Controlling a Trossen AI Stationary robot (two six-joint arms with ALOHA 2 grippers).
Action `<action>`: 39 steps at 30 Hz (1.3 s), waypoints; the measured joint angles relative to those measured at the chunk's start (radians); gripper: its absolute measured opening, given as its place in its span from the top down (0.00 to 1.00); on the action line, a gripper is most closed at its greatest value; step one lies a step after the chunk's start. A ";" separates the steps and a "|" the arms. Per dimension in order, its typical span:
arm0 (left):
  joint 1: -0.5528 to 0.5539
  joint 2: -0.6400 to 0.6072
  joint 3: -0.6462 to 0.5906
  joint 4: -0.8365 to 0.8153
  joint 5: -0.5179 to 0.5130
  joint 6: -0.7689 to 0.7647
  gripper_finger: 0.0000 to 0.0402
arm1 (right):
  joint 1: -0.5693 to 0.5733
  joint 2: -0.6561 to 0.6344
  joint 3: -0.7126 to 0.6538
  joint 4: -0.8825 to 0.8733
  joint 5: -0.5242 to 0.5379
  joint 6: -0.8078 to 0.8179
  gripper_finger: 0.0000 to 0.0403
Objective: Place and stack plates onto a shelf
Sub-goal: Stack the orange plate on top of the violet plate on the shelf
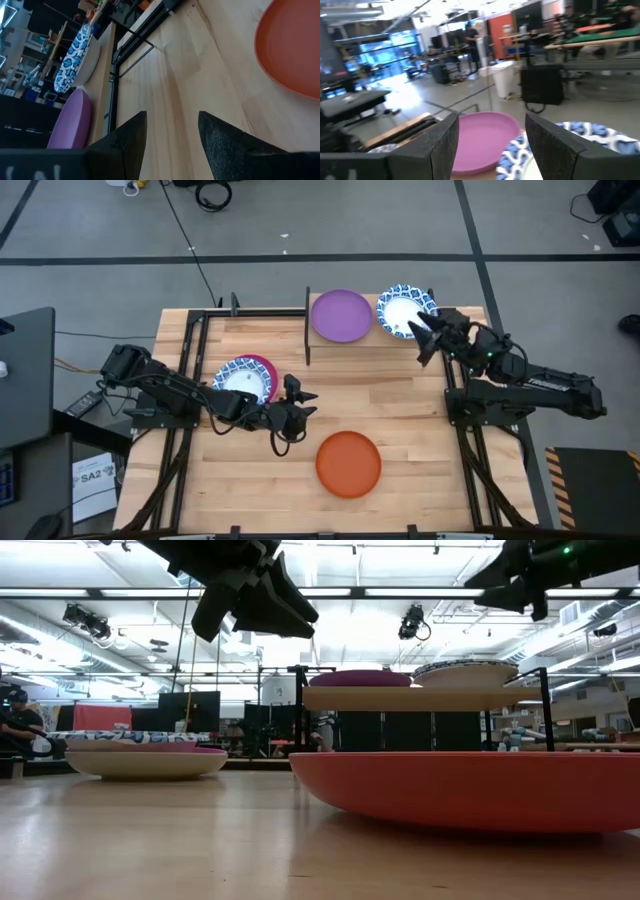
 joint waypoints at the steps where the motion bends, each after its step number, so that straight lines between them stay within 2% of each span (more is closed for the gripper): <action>1: 0.000 0.000 0.000 0.000 0.000 -0.011 0.54 | 0.013 0.004 0.000 0.000 -0.003 0.001 0.42; 13: 0.000 0.000 0.000 0.000 0.000 -0.023 0.54 | 0.194 0.149 0.000 0.152 -0.005 0.004 0.42; 18: 0.000 0.000 0.000 0.000 0.000 -0.023 0.54 | 0.271 0.235 0.000 0.233 -0.005 0.072 0.42; 29: 0.000 0.000 0.000 0.000 0.000 -0.024 0.54 | 0.438 0.457 0.000 0.352 -0.006 0.107 0.42; 39: 0.000 0.000 0.000 0.000 0.000 -0.024 0.54 | 0.578 0.690 0.000 0.358 -0.013 0.160 0.42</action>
